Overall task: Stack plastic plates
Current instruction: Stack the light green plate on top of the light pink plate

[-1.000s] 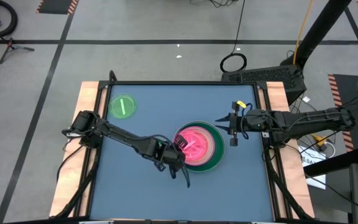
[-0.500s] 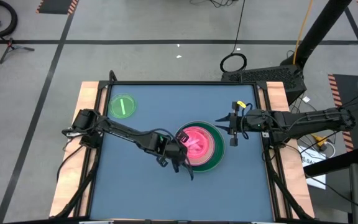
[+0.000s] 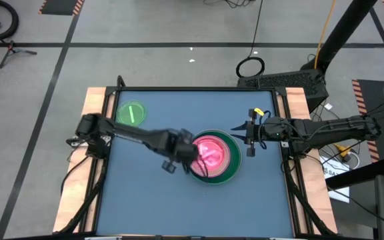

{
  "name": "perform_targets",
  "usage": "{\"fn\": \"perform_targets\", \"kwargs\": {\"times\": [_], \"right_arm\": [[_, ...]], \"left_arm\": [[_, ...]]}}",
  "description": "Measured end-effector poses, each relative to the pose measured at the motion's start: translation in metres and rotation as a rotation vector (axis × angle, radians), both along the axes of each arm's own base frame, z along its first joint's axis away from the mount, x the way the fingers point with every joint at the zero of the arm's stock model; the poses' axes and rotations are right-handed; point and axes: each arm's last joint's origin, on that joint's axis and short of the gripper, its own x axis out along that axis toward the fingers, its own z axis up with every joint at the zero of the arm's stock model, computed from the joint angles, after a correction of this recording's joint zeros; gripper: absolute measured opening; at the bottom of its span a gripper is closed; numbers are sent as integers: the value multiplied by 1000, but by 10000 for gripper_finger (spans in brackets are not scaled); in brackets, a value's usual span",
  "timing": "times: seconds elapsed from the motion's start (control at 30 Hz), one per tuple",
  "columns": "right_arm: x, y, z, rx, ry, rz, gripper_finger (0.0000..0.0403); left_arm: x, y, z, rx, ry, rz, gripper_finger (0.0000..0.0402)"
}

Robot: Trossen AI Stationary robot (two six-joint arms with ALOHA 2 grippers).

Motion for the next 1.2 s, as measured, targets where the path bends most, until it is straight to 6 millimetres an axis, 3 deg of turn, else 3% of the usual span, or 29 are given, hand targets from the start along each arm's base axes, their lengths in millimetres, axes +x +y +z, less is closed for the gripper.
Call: {"fn": "perform_targets", "kwargs": {"times": [0.2, 0.33, 0.5, 0.6, 0.8, 0.93, 1.2], "right_arm": [[0, 0, -1, 12, 8, -5, 89], [-1, 0, -1, 13, 9, -5, 89], [-1, 0, -2, 28, 19, -11, 89], [-1, 0, -2, 29, 18, -13, 89], [1, 0, 0, 21, -11, -7, 89], [1, 0, 0, 17, -7, -7, 89], [1, 0, 0, -12, -6, 5, 89]], "left_arm": [[-35, 59, 29, -178, 21, 281, 95], [-67, 96, 34, -202, -1, 473, 95], [-112, 129, 21, -219, -54, 671, 95], [-134, 144, 7, -247, -95, 876, 95], [-158, 161, -31, -294, -112, 1245, 95], [-169, 163, -54, -287, -64, 1297, 95], [-179, 177, -67, -190, -140, 1344, 95]]}}
